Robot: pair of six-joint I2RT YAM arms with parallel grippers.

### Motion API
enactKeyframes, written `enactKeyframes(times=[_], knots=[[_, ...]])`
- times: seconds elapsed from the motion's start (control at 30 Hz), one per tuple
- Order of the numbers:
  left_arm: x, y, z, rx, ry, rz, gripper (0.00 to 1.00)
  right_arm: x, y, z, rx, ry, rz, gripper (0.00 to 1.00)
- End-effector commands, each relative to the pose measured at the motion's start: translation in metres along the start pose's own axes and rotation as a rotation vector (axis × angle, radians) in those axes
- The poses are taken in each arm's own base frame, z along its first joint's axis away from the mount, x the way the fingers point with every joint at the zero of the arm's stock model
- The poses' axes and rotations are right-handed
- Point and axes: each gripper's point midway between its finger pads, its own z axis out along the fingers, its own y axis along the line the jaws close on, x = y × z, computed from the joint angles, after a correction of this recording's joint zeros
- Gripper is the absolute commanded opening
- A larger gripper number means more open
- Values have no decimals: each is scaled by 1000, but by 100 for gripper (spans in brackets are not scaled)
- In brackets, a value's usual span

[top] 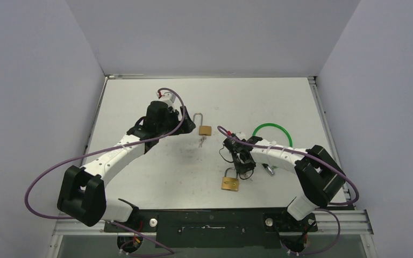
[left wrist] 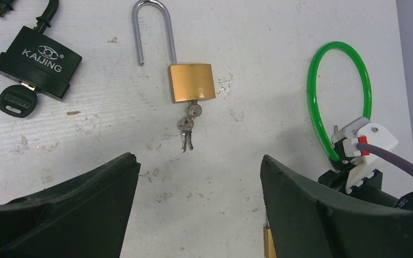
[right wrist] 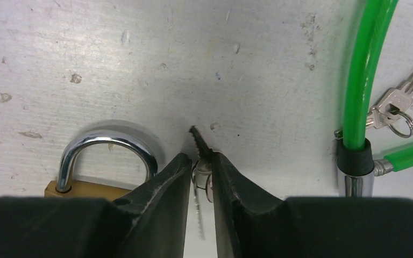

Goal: Unlock with the key

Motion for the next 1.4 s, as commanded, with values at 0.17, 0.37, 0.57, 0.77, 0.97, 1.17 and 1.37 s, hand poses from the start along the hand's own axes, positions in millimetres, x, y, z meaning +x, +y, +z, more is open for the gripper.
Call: enactKeyframes(times=[0.17, 0.37, 0.57, 0.77, 0.97, 1.17, 1.37], knots=[[-20, -10, -8, 41, -74, -13, 80, -25, -5, -10, 42, -109, 6, 4], [-24, -13, -11, 49, -92, -34, 80, -38, -4, -25, 5, -193, 37, 0], [-28, -18, -13, 68, -110, -78, 80, -47, -3, -39, -36, -265, 75, 0], [-27, -21, -13, 87, -114, -101, 80, -47, -2, -40, -45, -272, 89, 0], [-20, -42, -17, 185, -80, -229, 80, -67, 9, -59, -139, -388, 94, 0], [-3, -77, -22, 299, -25, -407, 83, -95, 31, -104, -340, -585, 74, 0], [5, -118, -23, 407, 18, -466, 87, -115, 51, -142, -488, -726, 28, 0]])
